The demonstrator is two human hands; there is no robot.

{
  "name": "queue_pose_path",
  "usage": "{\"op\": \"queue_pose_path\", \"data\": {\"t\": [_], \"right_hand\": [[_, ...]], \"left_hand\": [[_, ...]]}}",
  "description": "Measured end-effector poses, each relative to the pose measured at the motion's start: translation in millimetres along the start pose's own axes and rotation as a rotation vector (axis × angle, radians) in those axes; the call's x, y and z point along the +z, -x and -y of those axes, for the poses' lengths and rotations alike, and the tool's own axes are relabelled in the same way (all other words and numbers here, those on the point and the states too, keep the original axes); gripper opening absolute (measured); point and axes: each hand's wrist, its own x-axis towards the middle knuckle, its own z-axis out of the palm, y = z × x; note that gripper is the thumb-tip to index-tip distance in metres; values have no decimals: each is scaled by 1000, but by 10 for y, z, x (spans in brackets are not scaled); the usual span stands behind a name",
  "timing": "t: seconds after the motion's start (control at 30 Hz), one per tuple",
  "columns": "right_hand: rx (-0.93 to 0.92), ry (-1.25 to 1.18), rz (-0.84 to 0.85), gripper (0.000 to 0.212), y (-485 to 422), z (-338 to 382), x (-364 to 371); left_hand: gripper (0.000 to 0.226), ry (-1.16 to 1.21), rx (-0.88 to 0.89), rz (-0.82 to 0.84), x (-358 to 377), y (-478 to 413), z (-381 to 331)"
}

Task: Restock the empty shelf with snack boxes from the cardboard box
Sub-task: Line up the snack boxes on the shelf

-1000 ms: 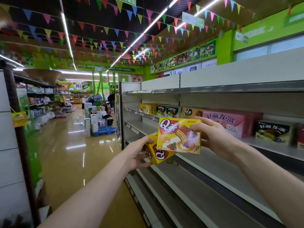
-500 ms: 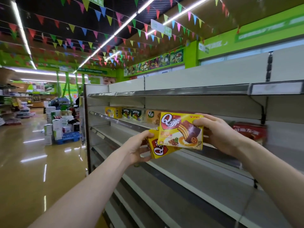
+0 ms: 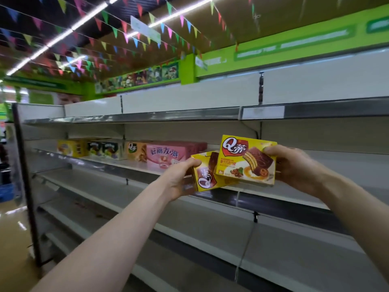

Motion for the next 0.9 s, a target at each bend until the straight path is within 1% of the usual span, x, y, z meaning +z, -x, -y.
{"op": "queue_pose_path", "data": {"t": [0.27, 0.37, 0.47, 0.57, 0.6, 0.67, 0.77, 0.9], "right_hand": [[-31, 5, -222, 15, -21, 50, -529], [-52, 46, -344, 22, -70, 4, -685], [-28, 157, -476, 34, -143, -90, -834], [-6, 197, -570, 38, -233, -194, -953], [0, 215, -595, 40, -264, -228, -984], [14, 246, -625, 48, -324, -286, -1025], [38, 238, -645, 65, -433, -377, -1063], [87, 276, -638, 69, -566, -487, -1117]], "left_hand": [[8, -18, 28, 66, 377, -435, -4], [12, -71, 19, 65, 523, -592, 29], [12, -104, -9, 83, 672, -700, 89], [29, -84, -38, 95, 808, -801, 148], [31, -68, -50, 92, 843, -847, 162], [29, -36, -67, 98, 900, -921, 173], [27, -37, -78, 150, 986, -1030, 224], [22, 3, -98, 212, 1148, -1135, 314]]}}
